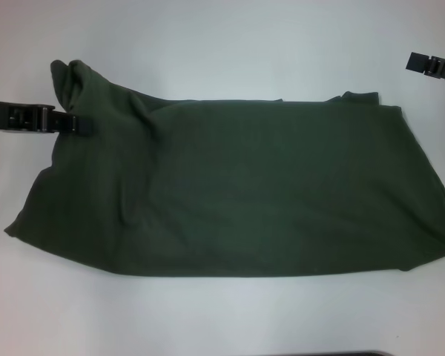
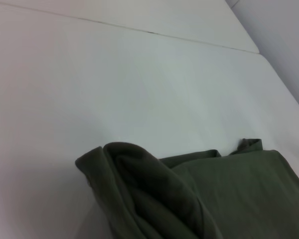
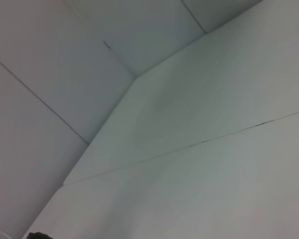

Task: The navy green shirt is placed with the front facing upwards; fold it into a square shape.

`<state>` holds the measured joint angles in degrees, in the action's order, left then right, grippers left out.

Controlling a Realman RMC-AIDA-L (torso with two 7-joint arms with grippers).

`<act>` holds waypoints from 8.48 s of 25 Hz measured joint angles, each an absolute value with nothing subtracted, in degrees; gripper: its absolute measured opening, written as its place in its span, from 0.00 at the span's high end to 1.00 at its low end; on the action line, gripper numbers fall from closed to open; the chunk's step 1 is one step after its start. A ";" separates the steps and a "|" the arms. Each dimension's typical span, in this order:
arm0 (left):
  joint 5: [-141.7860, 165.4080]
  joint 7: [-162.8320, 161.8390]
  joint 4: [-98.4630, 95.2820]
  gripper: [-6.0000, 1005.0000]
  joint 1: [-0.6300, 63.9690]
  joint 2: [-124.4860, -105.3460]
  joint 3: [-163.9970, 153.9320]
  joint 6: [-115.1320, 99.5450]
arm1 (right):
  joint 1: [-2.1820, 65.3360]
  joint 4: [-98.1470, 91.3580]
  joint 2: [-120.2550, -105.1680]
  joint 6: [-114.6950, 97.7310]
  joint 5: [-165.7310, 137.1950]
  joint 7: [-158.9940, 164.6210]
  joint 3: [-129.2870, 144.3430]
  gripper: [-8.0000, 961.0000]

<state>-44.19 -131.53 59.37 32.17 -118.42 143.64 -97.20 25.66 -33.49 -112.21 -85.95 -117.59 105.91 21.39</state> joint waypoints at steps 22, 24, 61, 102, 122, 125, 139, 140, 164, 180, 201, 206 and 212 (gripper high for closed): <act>-39.98 -133.68 59.07 0.91 33.69 -117.07 142.05 -99.18 | 25.55 -33.49 -112.23 -85.96 -117.60 106.29 21.67 0.04; -39.95 -134.39 59.07 0.91 34.08 -117.04 141.93 -99.39 | 25.53 -33.49 -112.23 -85.96 -117.60 106.37 22.04 0.04; -57.05 -151.90 69.48 0.91 40.72 -124.31 123.62 -103.12 | 26.28 -34.12 -108.24 -86.97 -117.53 108.79 23.67 0.04; -74.77 -152.40 59.00 0.90 40.11 -124.54 101.01 -77.63 | 25.62 -37.12 -105.81 -89.87 -117.47 110.12 23.12 0.04; -77.19 -152.23 57.84 0.88 40.30 -124.57 96.86 -72.53 | 25.58 -39.37 -105.54 -91.45 -117.60 111.79 23.56 0.04; -77.50 -152.23 57.68 0.88 40.51 -124.52 96.10 -71.86 | 25.57 -39.38 -105.56 -91.45 -117.60 111.79 23.56 0.04; -81.67 -149.72 55.22 0.87 40.55 -124.57 95.20 -70.44 | 25.49 -39.38 -105.64 -91.73 -117.60 111.80 23.35 0.04; -82.29 -148.95 54.78 0.87 40.55 -124.54 95.19 -70.66 | 25.49 -39.38 -105.64 -91.74 -117.59 111.80 23.33 0.04; -84.89 -139.74 52.18 0.17 39.39 -124.07 97.38 -70.68 | 24.89 -39.38 -105.33 -92.47 -119.13 112.60 23.60 0.04; -85.15 -120.02 52.36 0.12 30.70 -124.10 111.59 -72.14 | 24.32 -38.63 -104.77 -98.69 -126.58 122.85 23.79 0.04; -85.26 -110.22 49.32 0.13 30.17 -124.26 116.48 -70.60 | 25.10 -33.04 -107.30 -93.37 -131.61 126.01 24.30 0.04; -85.30 -110.11 48.54 0.13 30.25 -124.34 116.66 -70.38 | 26.05 -31.18 -107.47 -91.97 -131.66 126.06 25.29 0.04; -85.35 -109.64 48.13 0.13 30.24 -124.16 116.73 -70.19 | 26.59 -29.48 -108.40 -89.63 -131.67 126.12 27.45 0.04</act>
